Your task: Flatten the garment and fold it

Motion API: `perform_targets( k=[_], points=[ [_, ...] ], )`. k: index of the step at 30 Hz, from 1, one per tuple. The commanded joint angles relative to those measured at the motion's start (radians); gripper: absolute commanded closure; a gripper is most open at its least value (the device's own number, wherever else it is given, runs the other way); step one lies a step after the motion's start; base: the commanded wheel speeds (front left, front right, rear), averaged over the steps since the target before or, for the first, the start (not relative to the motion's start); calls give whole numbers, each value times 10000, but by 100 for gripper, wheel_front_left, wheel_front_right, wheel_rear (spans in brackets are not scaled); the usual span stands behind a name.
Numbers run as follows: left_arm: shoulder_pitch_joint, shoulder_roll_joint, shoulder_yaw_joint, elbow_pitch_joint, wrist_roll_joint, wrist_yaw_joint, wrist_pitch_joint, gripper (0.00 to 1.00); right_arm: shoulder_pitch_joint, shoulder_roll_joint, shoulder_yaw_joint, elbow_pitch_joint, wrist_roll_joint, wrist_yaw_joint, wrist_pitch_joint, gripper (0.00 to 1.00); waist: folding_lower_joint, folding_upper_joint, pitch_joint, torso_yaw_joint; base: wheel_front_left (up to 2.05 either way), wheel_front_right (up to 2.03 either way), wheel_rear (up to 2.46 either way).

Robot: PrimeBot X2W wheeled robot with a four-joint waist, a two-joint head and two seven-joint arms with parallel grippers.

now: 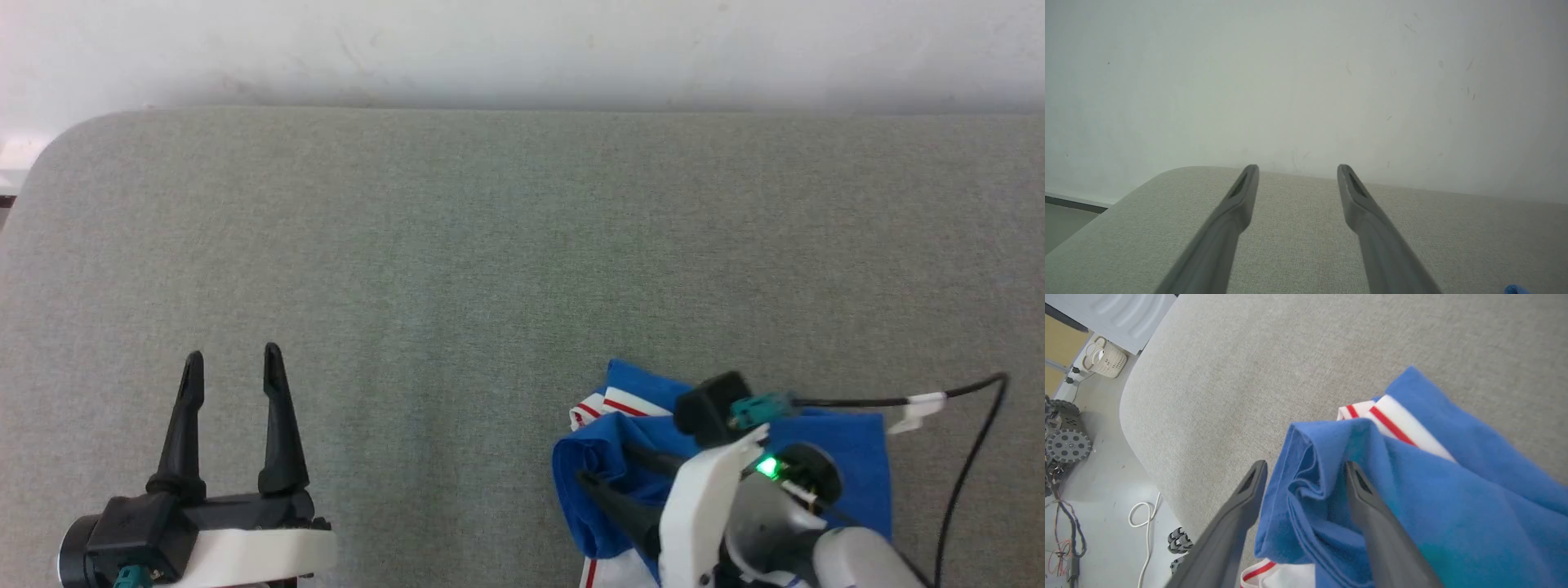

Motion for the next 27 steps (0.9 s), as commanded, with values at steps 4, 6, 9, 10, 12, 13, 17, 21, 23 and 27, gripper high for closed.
perform_targets(
  k=[4, 6, 9, 10, 12, 13, 17, 21, 23, 27],
  points=[
    [-141, -74, 74, 54, 30, -112, -47, 0, 94, -245, -1026, -1067, 114, -7, 2, 0, -1, 0, -80, -279, 0, 0, 0],
    [-118, -83, 112, 7, 49, -118, -47, 0, 420, -526, -1845, -1734, -105, -7, 29, 0, -1, 0, -60, -379, 0, 0, 0],
    [-99, -94, 157, -98, 85, -137, -47, 0, 1224, -668, -3340, -2665, -518, -7, -40, 0, -1, 0, 68, -514, 0, 0, 0],
    [-102, -97, 171, -125, 95, -150, -47, 0, 1530, -642, -3802, -2931, -643, -7, -74, 0, -1, 0, 120, -555, 0, 0, 0],
    [-139, -102, 190, -178, 109, -175, -47, 0, 2150, -421, -4659, -3305, -779, -7, -149, 0, -1, 0, 267, -614, 0, 0, 0],
    [-183, -105, 186, -196, 113, -188, -47, 0, 2431, -311, -5016, -3389, -830, -7, -196, 0, -1, 0, 339, -621, 0, 0, 0],
    [-347, -114, 168, -193, 99, -282, -47, 0, 3058, -84, -5376, -3145, -929, -7, -463, 0, -1, 0, 572, -649, 0, 0, 0],
    [-456, -118, 198, -141, 156, -373, -47, 0, 3032, 102, -5232, -2355, -966, -7, -685, 0, -1, 0, 637, -622, 0, 0, 0],
    [-497, -119, 233, -133, 205, -415, -47, 0, 2947, 148, -5210, -1870, -1049, -7, -725, 0, -1, 0, 619, -581, 0, 0, 0],
    [-556, -120, 277, -168, 342, -506, -47, 0, 2708, 228, -5090, -1041, -979, -7, -831, 0, -1, 0, 579, -475, 0, 0, 0]
  ],
)
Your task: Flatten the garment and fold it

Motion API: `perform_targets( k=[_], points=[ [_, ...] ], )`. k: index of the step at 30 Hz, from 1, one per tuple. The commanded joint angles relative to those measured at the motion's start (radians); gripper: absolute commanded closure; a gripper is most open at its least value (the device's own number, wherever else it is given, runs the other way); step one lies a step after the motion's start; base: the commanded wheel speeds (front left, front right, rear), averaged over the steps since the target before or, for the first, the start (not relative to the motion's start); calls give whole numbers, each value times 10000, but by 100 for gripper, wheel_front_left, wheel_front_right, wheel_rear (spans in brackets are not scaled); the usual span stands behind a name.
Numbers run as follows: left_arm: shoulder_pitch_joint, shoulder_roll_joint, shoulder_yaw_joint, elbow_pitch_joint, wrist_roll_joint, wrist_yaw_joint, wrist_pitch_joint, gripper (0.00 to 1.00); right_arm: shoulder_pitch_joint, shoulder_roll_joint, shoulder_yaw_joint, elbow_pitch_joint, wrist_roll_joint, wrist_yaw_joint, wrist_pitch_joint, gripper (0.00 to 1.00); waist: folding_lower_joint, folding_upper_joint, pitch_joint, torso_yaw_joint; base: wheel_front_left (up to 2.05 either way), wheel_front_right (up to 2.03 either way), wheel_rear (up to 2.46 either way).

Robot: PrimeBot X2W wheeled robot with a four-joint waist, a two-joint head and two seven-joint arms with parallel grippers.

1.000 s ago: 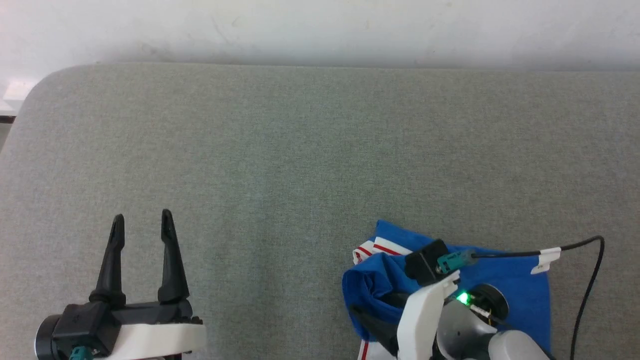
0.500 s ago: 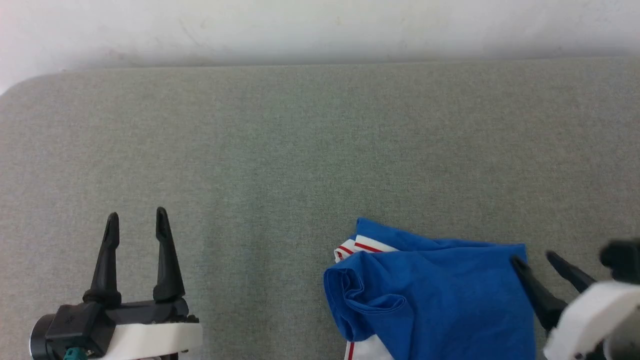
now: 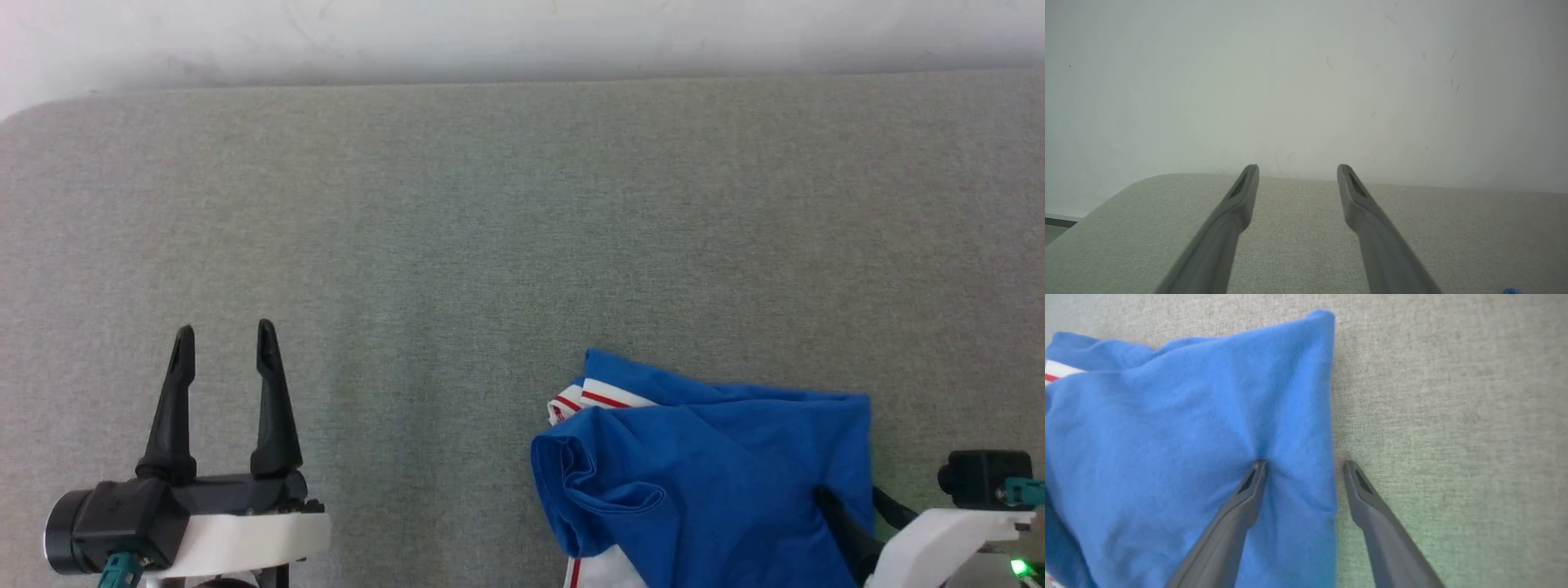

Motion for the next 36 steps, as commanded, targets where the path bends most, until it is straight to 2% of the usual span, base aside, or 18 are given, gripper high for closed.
perform_targets(
  k=[1, 2, 3, 8, 15, 19, 20, 29, 36],
  points=[
    [-205, -39, 42, -59, 96, -97, -47, 0, -219, 57, 163, 312, 139, -7, -86, 0, 0, 0, -25, 50, 0, 0, 0],
    [-217, -40, 42, -93, 118, -118, -47, 0, -288, 79, 217, 529, 322, -7, -74, 43, 0, 0, -27, 59, 0, 0, 0],
    [-231, -40, 17, -120, 147, -157, -47, 0, -379, 89, 317, 675, 423, -7, -130, 100, 0, 0, -31, 72, 0, 0, 0],
    [-217, -41, -43, -113, 273, -254, -47, 0, -703, 120, 519, 1124, 564, -7, -531, 100, 0, 0, -196, -5, 0, 0, 0],
    [-124, -16, 51, -137, 332, -336, -47, 0, -1628, -263, 722, 611, 588, -7, -804, 100, 0, 0, -393, -641, 0, 0, 0],
    [-193, -1, 10, -130, 393, -397, -47, 0, -2522, -934, 896, 472, 459, -7, -585, 100, 0, 0, -346, -1139, 0, 0, 0],
    [-193, -1, 10, -130, 393, -397, -47, 0, -2522, -934, 896, 472, 459, -7, -585, 100, 0, 0, -346, -1139, 0, 0, 0],
    [-520, 236, 79, -315, 601, -422, -47, 0, -4550, -2877, 1652, 1104, 225, -7, 129, 100, 0, 0, 233, -2356, 0, 0, 0],
    [-881, 509, 167, -672, 804, -363, -47, 0, -5971, -4313, 2060, 1924, -36, -7, -214, 100, 0, 0, 997, -3259, 0, 0, 0]
  ],
)
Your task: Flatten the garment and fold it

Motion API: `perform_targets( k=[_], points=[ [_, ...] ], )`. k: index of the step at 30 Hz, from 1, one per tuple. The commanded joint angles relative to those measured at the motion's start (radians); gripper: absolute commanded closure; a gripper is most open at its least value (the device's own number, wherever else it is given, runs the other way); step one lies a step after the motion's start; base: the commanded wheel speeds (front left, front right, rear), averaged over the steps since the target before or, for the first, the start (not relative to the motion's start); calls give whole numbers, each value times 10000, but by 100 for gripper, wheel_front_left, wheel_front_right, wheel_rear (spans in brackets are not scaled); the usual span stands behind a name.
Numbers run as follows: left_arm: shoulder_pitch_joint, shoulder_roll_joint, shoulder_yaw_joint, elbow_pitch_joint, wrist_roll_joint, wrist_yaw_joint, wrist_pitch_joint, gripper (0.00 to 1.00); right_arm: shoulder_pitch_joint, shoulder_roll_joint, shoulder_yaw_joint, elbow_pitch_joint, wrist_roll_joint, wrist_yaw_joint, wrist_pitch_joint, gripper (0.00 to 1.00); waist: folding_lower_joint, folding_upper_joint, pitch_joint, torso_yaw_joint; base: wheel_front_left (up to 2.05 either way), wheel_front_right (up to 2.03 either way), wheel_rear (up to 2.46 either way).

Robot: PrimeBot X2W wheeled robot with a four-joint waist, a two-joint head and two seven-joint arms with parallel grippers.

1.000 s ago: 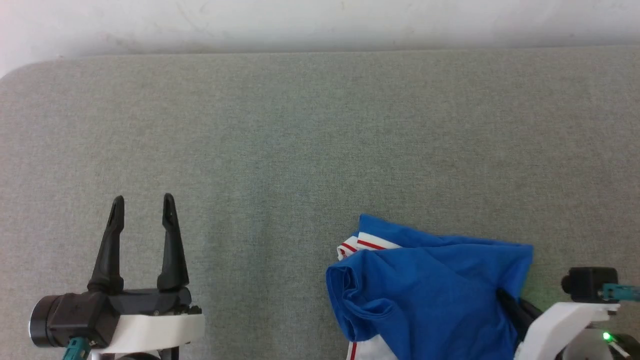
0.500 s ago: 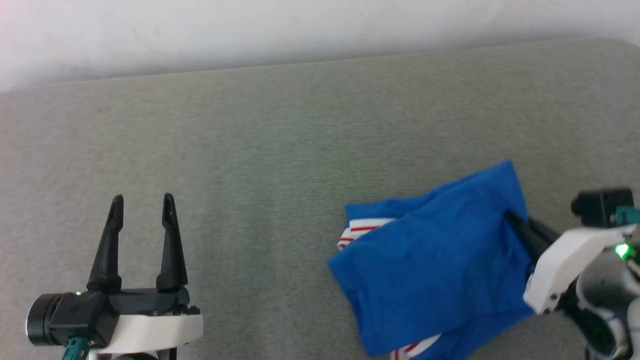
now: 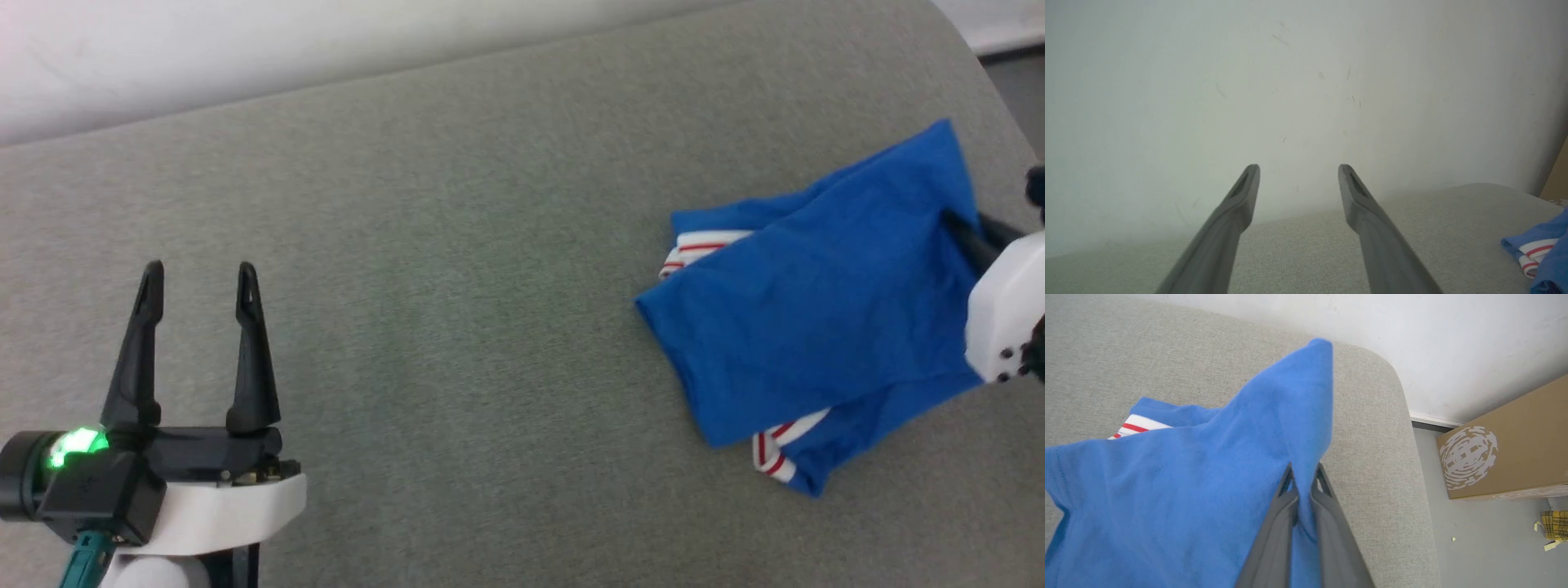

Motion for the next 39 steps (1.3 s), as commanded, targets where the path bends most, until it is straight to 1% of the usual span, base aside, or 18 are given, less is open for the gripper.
perform_targets(
  k=[1, 7, 13, 20, 23, 29, 30, 31, 32, 39],
  points=[
    [-169, 92, 55, -83, 108, 67, -41, 0, -280, -94, 77, 107, -40, -11, -117, 100, -1, 0, 694, -704, 0, 0, 0],
    [-573, 372, 107, -467, 272, 92, 189, 0, -1370, -565, 545, 993, -94, -11, -805, 100, -1, 0, 1454, -1368, 0, 0, 0],
    [-1133, 587, 168, -1045, 372, 139, 196, 0, -2251, -694, 518, 2164, -298, -11, -1724, 100, -1, 0, 2163, -1616, 0, 0, 0],
    [-1436, 760, 282, -1546, 481, 249, 138, 0, -2917, -1345, 521, 3520, -943, -11, -2871, 100, -1, 0, 2738, -1381, 0, 0, 0],
    [-1559, 780, 310, -1706, 541, 336, 121, 0, -3055, -1641, 402, 4181, -1343, -11, -3151, 100, -1, 0, 2935, -1191, 0, 0, 0],
    [-1670, 800, 337, -1761, 507, 417, 94, 0, -3246, -1860, 187, 5230, -1825, -11, -3627, 100, -1, 0, 3197, -927, 0, 0, 0],
    [-1663, 818, 330, -1749, 516, 414, 92, 0, -3292, -1839, 140, 5371, -1879, -11, -3693, 84, -1, 0, 3221, -903, 0, 0, 0],
    [-1659, 819, 327, -1737, 510, 423, 89, 0, -3337, -1817, 103, 5472, -1957, -11, -3779, 22, -1, 0, 3237, -884, 0, 0, 0],
    [-1661, 808, 322, -1725, 487, 432, 86, 0, -3381, -1799, 54, 5565, -2053, -11, -3855, 0, -1, 0, 3253, -864, 0, 0, 0],
    [-1687, 783, 249, -1483, 343, 435, 58, 0, -3658, -1588, -113, 6045, -2477, -11, -4249, 0, -1, 0, 3049, -743, 0, 0, 0]
  ],
)
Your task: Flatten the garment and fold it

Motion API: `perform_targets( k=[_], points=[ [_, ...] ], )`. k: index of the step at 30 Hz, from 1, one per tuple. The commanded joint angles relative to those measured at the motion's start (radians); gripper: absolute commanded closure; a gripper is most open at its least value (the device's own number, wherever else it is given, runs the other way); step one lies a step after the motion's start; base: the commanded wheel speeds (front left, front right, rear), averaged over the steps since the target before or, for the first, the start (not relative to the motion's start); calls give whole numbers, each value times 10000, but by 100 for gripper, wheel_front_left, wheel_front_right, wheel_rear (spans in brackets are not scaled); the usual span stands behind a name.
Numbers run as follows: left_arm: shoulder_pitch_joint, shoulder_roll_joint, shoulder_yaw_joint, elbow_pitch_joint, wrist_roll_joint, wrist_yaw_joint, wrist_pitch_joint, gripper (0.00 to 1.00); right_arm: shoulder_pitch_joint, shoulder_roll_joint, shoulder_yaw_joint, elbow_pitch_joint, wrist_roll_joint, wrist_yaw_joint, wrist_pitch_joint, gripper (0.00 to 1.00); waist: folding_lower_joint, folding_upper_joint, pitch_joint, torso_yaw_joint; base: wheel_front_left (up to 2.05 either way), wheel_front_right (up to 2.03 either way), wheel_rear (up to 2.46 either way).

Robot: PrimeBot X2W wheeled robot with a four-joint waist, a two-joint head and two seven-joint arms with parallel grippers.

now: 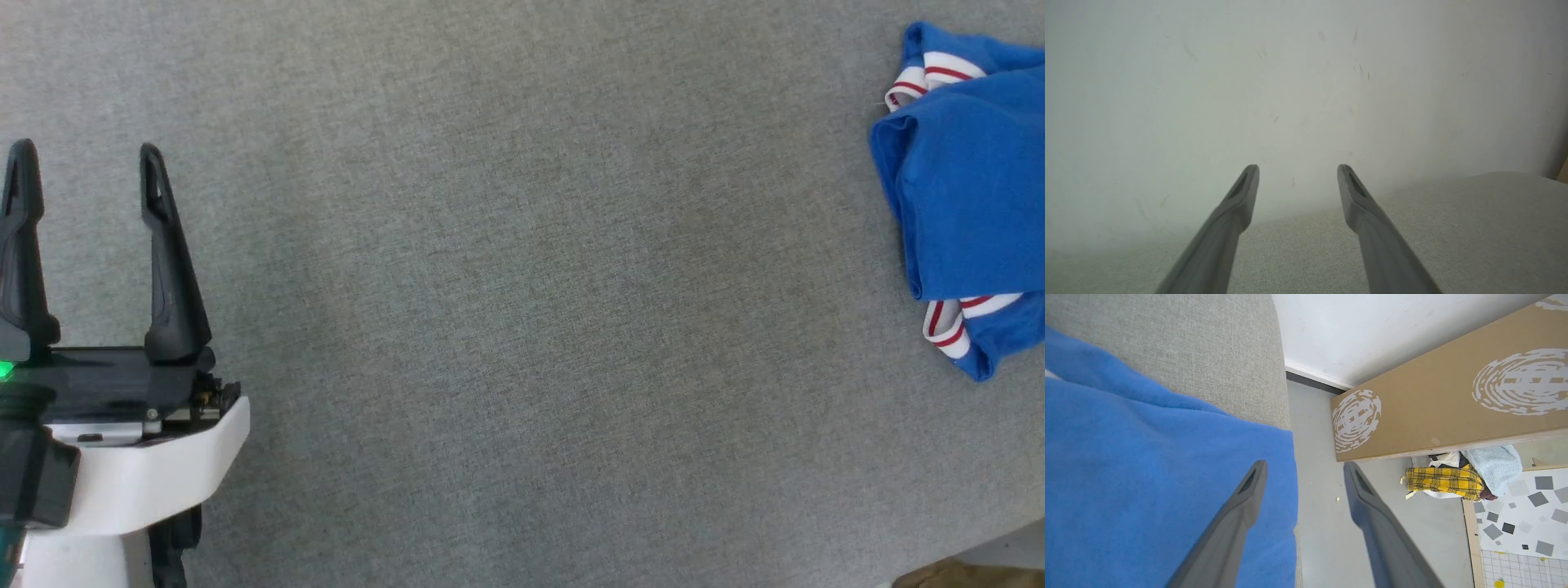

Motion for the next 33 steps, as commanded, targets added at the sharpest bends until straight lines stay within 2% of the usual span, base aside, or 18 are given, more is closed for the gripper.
perform_targets(
  k=[1, 7, 11, 17, 22, 27, 33],
  points=[
    [-161, 12, -16, 76, -106, 83, -50, 0, -141, 50, -58, 100, -47, -23, -109, 0, -1, 0, -198, 63, 0, 0, 0],
    [30, -137, -139, 488, -284, 95, -99, 0, 113, 241, -792, 186, 235, -23, -573, 0, -1, 0, -962, 382, 0, 0, 0],
    [303, -343, -206, 837, -318, 236, -128, 0, 750, 910, -1562, -441, 837, -23, -1076, 0, -1, 0, -1675, 720, 0, 0, 0],
    [888, -581, -448, 1415, -462, 238, -144, 0, 2432, 2283, -2225, -2552, 1329, -23, -1804, 0, -1, 0, -2809, 1260, 0, 0, 0],
    [1216, -696, -623, 1938, -511, 229, -146, 0, 3686, 3535, -2528, -4330, 979, -23, -2243, 0, -1, 0, -3819, 1742, 0, 0, 0],
    [1598, -737, -701, 2376, -613, 187, -147, 0, 4763, 4437, -2376, -5762, 588, -23, -2243, 0, -1, 0, -4834, 2143, 0, 0, 0],
    [2161, -813, -758, 2837, -794, 219, -144, 0, 6218, 5201, -2232, -7082, -53, -23, -2223, 0, -1, 0, -5681, 2524, 0, 0, 0]
  ],
)
